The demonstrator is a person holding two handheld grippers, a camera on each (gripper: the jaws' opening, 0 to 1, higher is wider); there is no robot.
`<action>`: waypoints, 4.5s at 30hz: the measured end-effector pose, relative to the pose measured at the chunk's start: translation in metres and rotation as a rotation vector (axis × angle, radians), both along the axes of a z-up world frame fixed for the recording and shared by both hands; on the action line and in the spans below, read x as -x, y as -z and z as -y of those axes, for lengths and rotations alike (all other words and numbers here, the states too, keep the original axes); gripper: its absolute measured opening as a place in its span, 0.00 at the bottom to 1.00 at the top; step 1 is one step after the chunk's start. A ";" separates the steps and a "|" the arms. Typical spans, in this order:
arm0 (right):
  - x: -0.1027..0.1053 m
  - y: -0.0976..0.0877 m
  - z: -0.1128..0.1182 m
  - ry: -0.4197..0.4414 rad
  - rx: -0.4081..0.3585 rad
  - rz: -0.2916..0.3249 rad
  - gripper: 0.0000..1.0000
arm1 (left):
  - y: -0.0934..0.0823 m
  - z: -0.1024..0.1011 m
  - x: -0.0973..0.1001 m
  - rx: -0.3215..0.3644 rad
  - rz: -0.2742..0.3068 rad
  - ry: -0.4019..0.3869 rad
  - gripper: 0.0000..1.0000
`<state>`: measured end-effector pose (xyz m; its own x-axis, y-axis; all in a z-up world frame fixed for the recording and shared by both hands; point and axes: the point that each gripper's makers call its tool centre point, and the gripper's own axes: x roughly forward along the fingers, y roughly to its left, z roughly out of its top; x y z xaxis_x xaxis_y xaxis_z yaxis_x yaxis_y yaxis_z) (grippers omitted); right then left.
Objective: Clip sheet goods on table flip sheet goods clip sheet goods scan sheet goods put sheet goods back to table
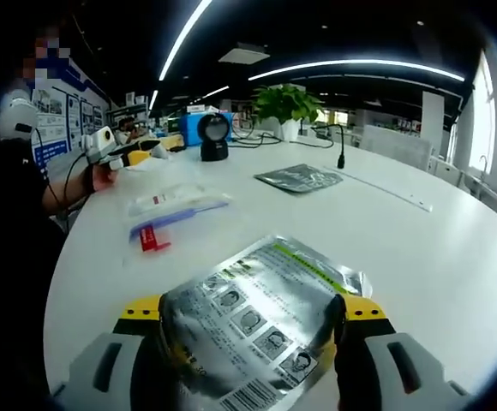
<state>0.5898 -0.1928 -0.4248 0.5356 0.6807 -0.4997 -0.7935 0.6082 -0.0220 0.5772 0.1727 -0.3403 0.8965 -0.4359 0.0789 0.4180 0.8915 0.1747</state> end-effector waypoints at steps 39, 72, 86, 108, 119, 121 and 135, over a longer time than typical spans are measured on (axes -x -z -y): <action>-0.021 -0.075 -0.044 0.159 -0.334 0.146 0.57 | 0.002 -0.003 0.000 -0.006 -0.004 -0.015 0.37; -0.057 -0.078 0.033 0.405 -0.309 0.172 0.41 | -0.001 -0.002 -0.002 -0.008 0.014 -0.007 0.39; -0.070 -0.028 0.066 0.417 -0.055 0.094 0.21 | 0.005 0.000 -0.003 0.010 -0.024 0.019 0.39; -0.058 -0.010 0.044 0.348 0.028 -0.011 0.21 | 0.004 0.002 0.000 -0.014 -0.015 0.008 0.39; -0.057 -0.008 0.043 0.303 0.055 -0.049 0.09 | 0.005 0.003 0.000 -0.018 -0.021 0.006 0.39; -0.058 -0.008 0.044 0.290 0.061 -0.043 0.06 | 0.006 0.003 0.000 -0.020 -0.021 0.005 0.39; -0.046 -0.033 0.025 0.235 -0.128 -0.040 0.00 | 0.009 0.001 -0.002 -0.035 -0.031 -0.009 0.40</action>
